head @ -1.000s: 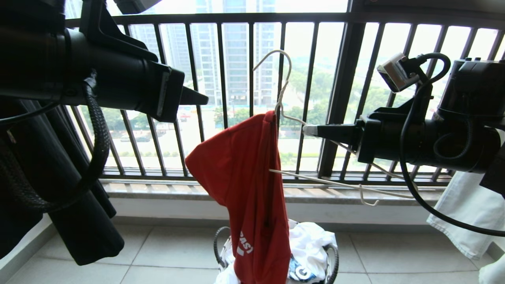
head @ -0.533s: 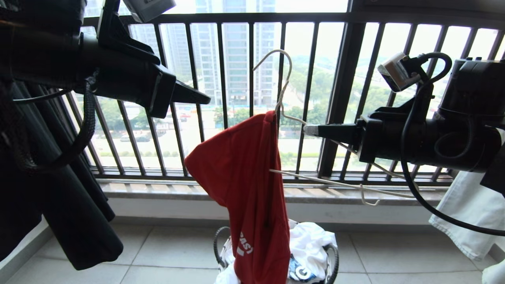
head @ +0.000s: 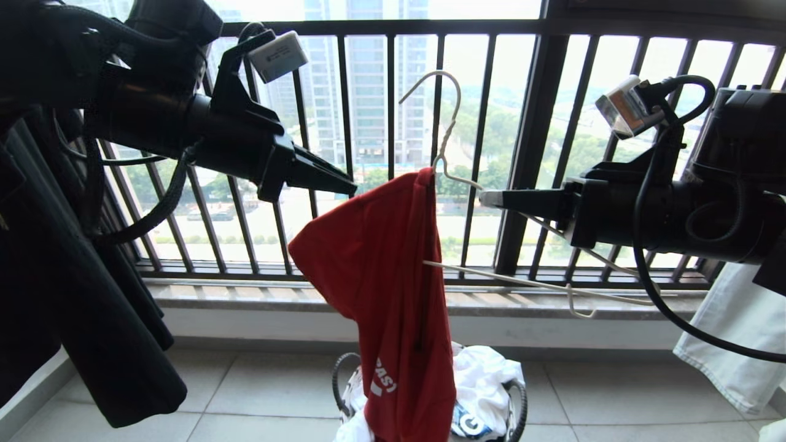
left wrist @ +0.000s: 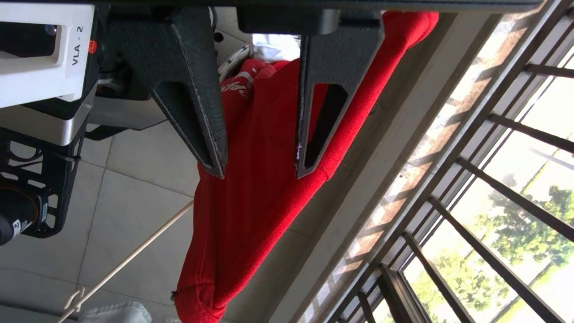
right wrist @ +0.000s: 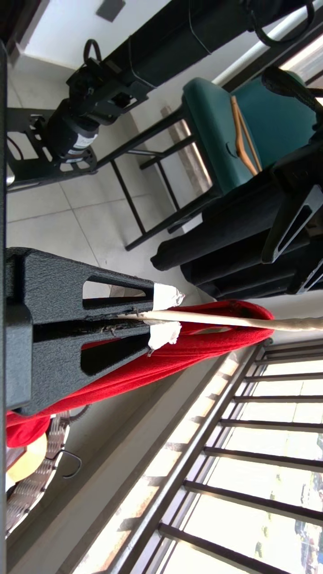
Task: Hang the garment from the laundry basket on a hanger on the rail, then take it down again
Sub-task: Hang the clothes on the clothes rack
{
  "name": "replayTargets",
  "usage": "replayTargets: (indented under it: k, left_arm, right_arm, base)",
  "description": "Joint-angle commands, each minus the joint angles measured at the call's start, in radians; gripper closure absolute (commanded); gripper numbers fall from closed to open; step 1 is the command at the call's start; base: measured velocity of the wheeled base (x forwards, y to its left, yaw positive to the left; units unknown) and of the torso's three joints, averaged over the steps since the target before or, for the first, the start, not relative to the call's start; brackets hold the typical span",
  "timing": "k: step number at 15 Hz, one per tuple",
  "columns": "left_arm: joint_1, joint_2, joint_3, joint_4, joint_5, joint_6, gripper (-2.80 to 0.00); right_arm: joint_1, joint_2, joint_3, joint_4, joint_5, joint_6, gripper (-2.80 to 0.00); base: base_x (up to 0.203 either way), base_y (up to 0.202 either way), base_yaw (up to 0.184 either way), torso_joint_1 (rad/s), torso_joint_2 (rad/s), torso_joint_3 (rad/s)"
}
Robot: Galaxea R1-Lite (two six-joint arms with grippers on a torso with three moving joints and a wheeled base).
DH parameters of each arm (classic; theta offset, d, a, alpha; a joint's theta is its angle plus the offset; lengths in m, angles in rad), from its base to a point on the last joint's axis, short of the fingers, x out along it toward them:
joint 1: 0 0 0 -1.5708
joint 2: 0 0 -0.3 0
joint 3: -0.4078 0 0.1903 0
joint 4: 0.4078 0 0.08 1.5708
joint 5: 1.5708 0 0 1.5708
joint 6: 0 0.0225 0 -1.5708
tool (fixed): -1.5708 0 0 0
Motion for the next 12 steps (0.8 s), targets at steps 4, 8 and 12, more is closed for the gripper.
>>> replayTargets:
  k: [4,8,12]
  left_arm:
    - [0.046,-0.006,0.002,0.023,-0.184,0.001,-2.80]
    - [0.045,-0.033,0.028,0.037,-0.234,0.001,-2.80]
    - [0.008,-0.058,0.077,0.037,-0.262,0.000,-2.80]
  right_arm:
    - [0.001,-0.008,0.007,-0.001,0.047,0.003,0.00]
    - [0.002,-0.024,0.010,0.001,0.091,0.038,0.00]
    - [0.002,-0.030,0.013,0.001,0.131,0.059,0.00]
  base:
    - [0.000,0.000,0.000,0.000,0.00,0.000]
    - [0.000,0.000,0.000,0.000,0.00,0.000]
    - [0.000,0.000,0.000,0.000,0.00,0.000]
